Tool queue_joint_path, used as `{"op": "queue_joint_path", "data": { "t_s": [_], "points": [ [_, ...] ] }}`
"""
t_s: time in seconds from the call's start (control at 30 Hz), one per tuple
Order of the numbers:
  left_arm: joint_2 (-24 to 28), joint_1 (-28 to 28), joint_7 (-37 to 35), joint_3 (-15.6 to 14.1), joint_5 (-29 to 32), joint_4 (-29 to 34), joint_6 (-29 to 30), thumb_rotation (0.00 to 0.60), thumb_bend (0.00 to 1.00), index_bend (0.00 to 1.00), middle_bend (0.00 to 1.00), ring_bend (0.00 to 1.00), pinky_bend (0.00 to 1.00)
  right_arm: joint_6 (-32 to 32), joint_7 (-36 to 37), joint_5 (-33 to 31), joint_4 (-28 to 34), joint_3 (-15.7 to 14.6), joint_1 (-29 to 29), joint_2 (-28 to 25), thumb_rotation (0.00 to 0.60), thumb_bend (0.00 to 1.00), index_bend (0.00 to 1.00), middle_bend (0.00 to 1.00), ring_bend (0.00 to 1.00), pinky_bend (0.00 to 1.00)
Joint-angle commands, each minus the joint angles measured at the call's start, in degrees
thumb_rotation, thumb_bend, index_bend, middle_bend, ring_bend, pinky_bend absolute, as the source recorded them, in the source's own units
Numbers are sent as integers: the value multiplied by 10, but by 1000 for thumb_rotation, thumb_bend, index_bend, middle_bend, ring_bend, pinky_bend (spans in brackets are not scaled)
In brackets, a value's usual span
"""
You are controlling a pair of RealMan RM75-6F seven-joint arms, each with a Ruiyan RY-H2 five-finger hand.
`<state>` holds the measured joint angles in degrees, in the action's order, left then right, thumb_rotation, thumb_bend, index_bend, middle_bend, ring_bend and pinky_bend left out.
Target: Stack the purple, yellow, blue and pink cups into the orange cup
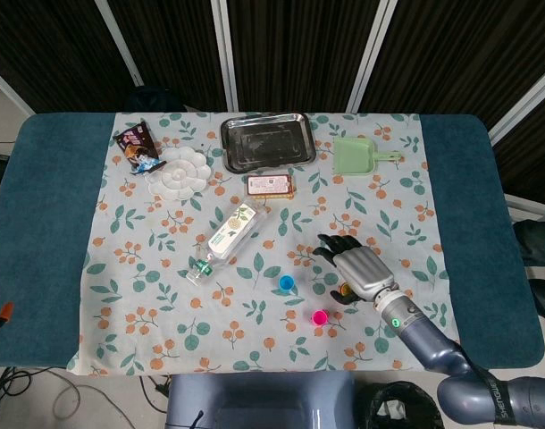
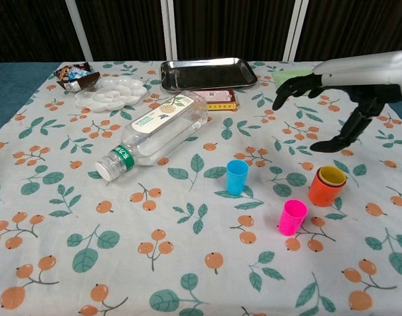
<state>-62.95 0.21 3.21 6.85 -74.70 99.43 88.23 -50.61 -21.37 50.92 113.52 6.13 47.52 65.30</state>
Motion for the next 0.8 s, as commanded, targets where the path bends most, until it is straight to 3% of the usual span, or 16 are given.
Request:
{"op": "queue_joint_path", "data": {
  "t_s": [0.03,0.4,0.8],
  "points": [
    [0,0,-1,0,1,0,-1,600,223,149,68,6,0,-13,-21,-19,-14,10,17,32,600,397,205,0,82,90],
    [-2,-2,-4,1,4,-3,-5,600,223,150,68,5,0,-44,-93,-83,-72,12,57,129,600,396,243,0,82,90],
    [-2,-2,-5,2,5,-3,-6,600,223,150,68,5,0,-64,-121,-97,-95,9,73,186,600,397,257,0,82,90]
  ]
}}
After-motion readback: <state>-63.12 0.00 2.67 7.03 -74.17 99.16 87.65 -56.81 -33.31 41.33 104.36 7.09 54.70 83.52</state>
